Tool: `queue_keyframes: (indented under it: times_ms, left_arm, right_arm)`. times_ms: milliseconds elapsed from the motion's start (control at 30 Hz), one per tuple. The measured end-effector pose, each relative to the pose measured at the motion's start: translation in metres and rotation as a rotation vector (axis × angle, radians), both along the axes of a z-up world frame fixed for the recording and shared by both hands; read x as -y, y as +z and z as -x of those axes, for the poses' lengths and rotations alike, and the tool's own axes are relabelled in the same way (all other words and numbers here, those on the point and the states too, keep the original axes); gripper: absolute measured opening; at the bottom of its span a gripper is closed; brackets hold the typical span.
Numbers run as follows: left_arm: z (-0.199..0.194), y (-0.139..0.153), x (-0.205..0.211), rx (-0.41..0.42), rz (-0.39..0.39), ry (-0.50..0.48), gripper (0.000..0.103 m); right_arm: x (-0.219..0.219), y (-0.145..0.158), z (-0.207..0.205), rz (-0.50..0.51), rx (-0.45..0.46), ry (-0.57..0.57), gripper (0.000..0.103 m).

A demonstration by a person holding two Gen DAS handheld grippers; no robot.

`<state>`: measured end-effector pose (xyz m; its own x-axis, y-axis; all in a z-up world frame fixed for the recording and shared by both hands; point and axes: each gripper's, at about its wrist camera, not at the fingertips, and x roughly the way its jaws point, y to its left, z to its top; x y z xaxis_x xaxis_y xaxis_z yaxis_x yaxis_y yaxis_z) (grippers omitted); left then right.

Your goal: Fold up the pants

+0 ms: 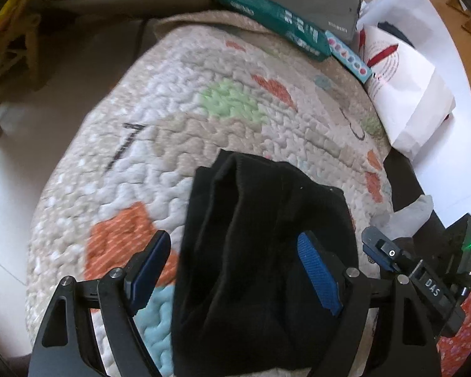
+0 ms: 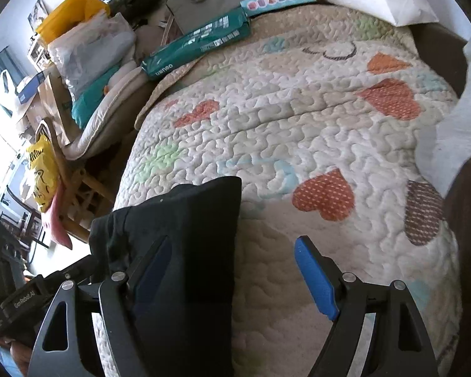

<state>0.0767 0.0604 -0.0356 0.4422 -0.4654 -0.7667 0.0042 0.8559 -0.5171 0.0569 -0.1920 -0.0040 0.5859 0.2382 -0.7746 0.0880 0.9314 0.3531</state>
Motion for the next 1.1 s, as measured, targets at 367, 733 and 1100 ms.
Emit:
queue_keyframes:
  times_ms: [367, 733, 1100]
  left_arm:
    - [0.000, -0.023, 0.014, 0.027, -0.010, -0.059, 0.090]
    - [-0.003, -0.014, 0.039, 0.019, 0.082, -0.176, 0.035]
    - [-0.079, 0.011, 0.090, 0.051, 0.128, -0.158, 0.037]
  right_arm:
    - [-0.003, -0.027, -0.011, -0.059, -0.012, 0.043, 0.088]
    - [-0.019, -0.052, -0.022, -0.212, -0.063, 0.171, 0.042]
    - [0.003, 0.014, -0.065, -0.063, 0.043, 0.139, 0.035]
